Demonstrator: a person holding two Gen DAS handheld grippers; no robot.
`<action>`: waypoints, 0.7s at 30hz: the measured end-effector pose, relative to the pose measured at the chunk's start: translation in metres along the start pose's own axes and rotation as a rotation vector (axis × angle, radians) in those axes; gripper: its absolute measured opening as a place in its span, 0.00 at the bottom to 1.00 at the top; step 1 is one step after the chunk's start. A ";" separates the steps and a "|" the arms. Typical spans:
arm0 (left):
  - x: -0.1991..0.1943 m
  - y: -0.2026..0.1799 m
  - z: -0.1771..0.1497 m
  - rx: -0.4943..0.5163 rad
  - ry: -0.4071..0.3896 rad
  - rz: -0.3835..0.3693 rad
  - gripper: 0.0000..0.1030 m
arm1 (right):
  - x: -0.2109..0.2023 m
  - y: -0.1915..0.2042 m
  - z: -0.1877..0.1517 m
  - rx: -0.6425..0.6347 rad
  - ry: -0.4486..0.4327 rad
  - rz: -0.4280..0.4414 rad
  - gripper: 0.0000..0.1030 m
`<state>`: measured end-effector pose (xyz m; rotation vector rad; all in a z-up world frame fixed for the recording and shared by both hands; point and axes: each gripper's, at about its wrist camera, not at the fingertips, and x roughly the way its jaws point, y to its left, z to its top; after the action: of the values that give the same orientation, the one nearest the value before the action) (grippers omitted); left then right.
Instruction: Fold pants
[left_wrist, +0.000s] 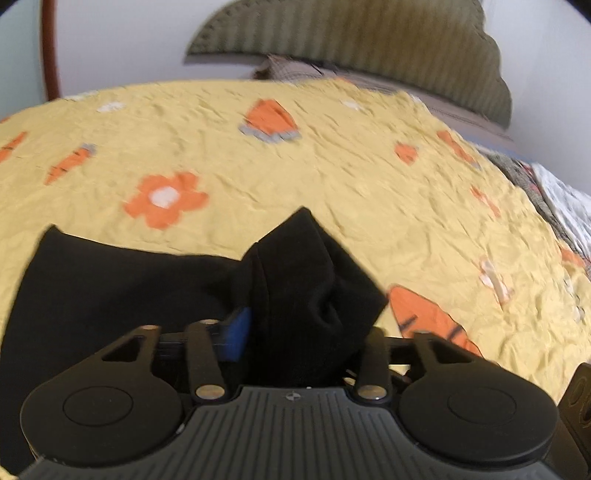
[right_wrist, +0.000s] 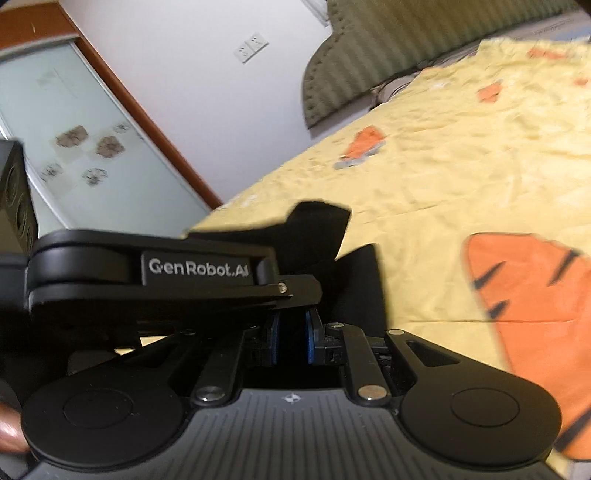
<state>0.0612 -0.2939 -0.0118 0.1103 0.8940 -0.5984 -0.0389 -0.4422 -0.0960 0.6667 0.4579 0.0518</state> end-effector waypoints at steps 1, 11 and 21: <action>0.002 0.000 -0.001 0.001 0.019 -0.035 0.62 | -0.004 -0.003 -0.001 -0.014 -0.003 -0.022 0.13; -0.043 0.048 0.009 -0.089 -0.126 -0.076 0.80 | -0.050 -0.033 0.010 -0.033 -0.117 -0.229 0.29; -0.013 0.106 0.011 -0.014 -0.133 0.324 0.84 | 0.034 -0.012 0.039 -0.077 -0.021 -0.032 0.71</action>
<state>0.1190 -0.2040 -0.0109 0.1963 0.7321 -0.2937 0.0068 -0.4679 -0.0894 0.5841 0.4441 0.0321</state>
